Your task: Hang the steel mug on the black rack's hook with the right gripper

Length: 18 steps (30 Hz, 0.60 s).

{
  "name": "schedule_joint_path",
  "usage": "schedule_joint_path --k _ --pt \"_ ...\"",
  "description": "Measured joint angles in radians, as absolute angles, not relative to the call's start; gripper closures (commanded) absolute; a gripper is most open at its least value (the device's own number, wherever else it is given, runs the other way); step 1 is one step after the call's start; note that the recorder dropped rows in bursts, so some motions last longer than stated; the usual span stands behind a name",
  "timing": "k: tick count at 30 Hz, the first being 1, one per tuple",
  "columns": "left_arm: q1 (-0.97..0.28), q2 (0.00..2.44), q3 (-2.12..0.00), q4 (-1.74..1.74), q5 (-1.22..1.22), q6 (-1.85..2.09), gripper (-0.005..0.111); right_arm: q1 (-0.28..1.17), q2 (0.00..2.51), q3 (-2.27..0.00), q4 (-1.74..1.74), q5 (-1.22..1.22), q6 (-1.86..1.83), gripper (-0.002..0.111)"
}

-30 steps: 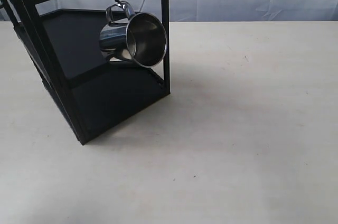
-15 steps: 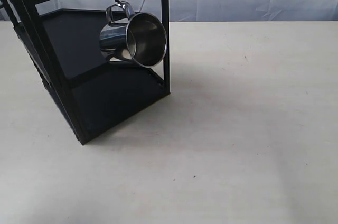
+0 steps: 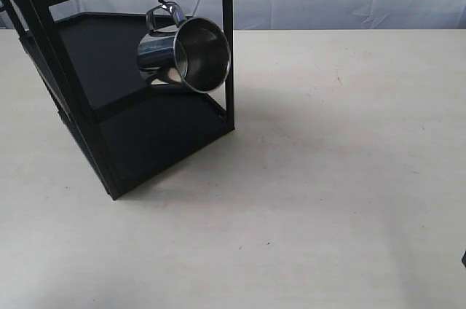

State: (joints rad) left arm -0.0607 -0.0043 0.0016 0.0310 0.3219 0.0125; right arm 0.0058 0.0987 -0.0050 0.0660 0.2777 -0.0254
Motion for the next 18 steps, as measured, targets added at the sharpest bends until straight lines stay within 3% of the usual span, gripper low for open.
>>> schedule_joint_path --k 18 --pt "-0.061 -0.004 0.002 0.031 0.322 0.013 0.107 0.006 0.099 -0.003 0.066 0.302 -0.024 0.109"
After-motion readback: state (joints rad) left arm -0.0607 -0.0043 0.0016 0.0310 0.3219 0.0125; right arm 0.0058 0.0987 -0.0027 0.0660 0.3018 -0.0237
